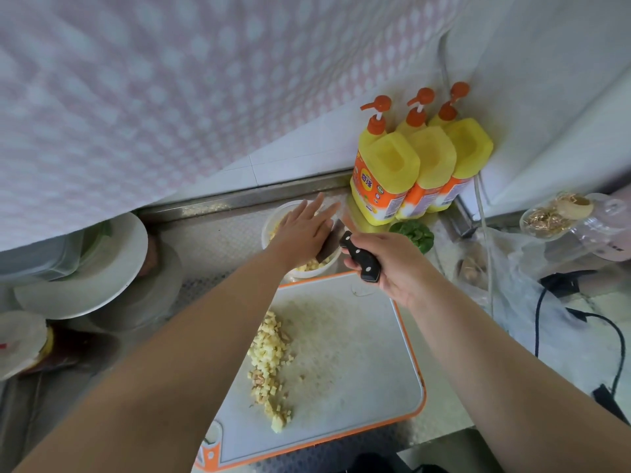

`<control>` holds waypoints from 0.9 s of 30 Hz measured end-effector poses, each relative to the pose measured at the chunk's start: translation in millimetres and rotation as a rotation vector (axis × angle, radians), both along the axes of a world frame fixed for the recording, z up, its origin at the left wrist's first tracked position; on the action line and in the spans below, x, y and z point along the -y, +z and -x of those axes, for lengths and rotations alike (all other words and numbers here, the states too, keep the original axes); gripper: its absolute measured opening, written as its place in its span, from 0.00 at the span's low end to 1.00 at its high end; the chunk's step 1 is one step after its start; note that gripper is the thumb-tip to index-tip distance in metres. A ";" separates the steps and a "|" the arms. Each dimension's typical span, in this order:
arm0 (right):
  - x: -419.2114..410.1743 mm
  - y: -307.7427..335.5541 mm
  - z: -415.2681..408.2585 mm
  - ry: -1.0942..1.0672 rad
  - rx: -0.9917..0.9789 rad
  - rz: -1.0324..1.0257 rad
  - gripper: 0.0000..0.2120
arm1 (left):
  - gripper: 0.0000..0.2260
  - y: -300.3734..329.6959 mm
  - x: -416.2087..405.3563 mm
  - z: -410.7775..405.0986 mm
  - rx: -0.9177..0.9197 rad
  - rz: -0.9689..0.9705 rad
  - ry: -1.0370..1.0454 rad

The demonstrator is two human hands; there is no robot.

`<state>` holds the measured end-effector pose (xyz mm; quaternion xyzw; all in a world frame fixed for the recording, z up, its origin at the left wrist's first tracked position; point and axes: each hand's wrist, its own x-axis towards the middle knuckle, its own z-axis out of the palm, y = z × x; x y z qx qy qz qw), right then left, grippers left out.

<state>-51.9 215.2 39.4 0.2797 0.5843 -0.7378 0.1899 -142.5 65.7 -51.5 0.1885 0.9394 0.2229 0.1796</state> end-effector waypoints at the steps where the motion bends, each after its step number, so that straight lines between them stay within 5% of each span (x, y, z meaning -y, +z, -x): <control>1: -1.3 1.1 -0.8 0.000 -0.004 -0.002 0.10 | 0.21 -0.1 0.7 1.3 -0.018 0.025 -0.030; 14: -24.5 16.6 -22.7 -0.012 -0.061 -0.028 0.06 | 0.21 -17.3 26.1 16.1 0.042 0.267 0.082; 27: -35.1 14.2 -39.2 -0.004 -0.092 -0.137 0.08 | 0.09 -2.9 7.6 11.4 -0.216 0.294 0.246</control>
